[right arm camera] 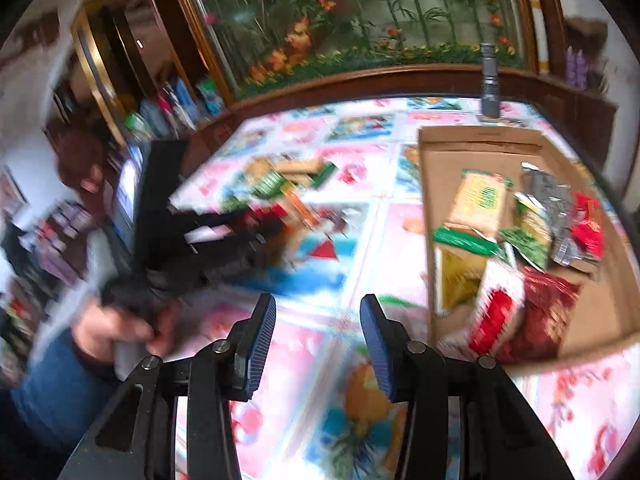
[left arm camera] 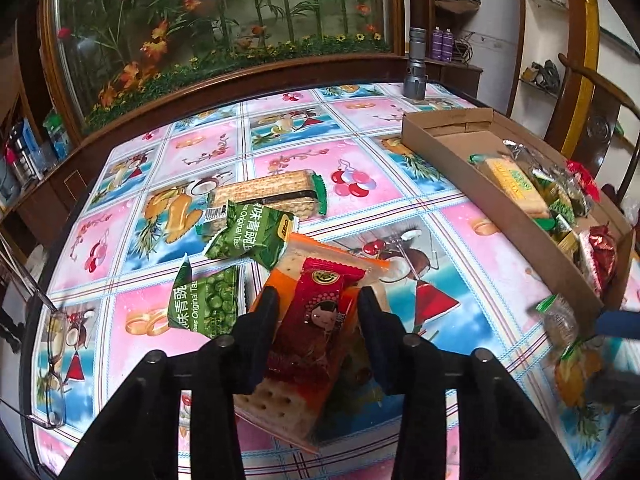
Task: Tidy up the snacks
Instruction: 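Grasp the clear green-banded packet from the pile with the right tool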
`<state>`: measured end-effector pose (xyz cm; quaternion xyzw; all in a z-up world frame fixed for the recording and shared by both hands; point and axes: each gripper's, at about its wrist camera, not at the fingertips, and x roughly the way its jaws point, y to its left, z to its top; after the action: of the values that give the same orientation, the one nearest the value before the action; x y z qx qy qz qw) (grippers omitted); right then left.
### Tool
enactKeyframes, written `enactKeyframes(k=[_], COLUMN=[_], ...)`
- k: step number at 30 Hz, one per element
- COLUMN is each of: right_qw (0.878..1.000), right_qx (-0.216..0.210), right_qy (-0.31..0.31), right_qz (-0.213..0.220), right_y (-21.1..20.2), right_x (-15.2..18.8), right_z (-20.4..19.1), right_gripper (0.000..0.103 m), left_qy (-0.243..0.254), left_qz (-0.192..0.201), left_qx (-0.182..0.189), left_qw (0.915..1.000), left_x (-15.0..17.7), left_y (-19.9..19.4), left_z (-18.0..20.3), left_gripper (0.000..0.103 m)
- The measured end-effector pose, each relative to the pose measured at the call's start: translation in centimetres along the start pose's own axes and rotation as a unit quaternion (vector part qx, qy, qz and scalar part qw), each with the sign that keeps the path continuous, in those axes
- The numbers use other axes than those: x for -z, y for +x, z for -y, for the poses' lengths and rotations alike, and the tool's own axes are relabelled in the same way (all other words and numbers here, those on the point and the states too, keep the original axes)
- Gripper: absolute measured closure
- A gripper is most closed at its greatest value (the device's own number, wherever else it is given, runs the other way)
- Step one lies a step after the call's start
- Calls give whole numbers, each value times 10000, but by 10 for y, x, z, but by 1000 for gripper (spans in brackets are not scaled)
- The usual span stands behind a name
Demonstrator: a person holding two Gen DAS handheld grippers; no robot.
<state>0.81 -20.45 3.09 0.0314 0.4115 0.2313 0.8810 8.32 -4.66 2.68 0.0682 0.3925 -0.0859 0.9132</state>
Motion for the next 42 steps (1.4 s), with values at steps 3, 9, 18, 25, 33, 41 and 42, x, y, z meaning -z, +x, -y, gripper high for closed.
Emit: enactKeyframes(k=[3,9,18,25,33,41,42], right_qw=[9992,9936,9994,9984,9916,9994,9993], right_qx=[312,961,237,-236,250,311,366], right_qy=[-2,75,221,197,-873,-70,16], right_qz=[-239,-594,85,-479,-924,-112,61], right_y=[15,38,2,29,74,61,55], right_x=[-2,1,-10,-9,-17,-32,-34], right_z=[2,6,10,0,-41,-5,1], right_gripper=[55,56,56,56,60,71,71], left_qy=[-106,-328,-453,-339,-835,-150,20], left_qz=[1,12,95,59,159,-40,-69], left_qx=[38,237,860,700,664,798,781], left_qw=[9999,9992,9952,9970,9942,9967,9969], left_x=[1,-1,-5,-4,-6,-4,-4], left_y=[-2,-8,-24,-23,-24,-19,-17], left_z=[-5,-19,-38,-39,-61,-34,-27], left_gripper=[66,66,51,50,50,51,52])
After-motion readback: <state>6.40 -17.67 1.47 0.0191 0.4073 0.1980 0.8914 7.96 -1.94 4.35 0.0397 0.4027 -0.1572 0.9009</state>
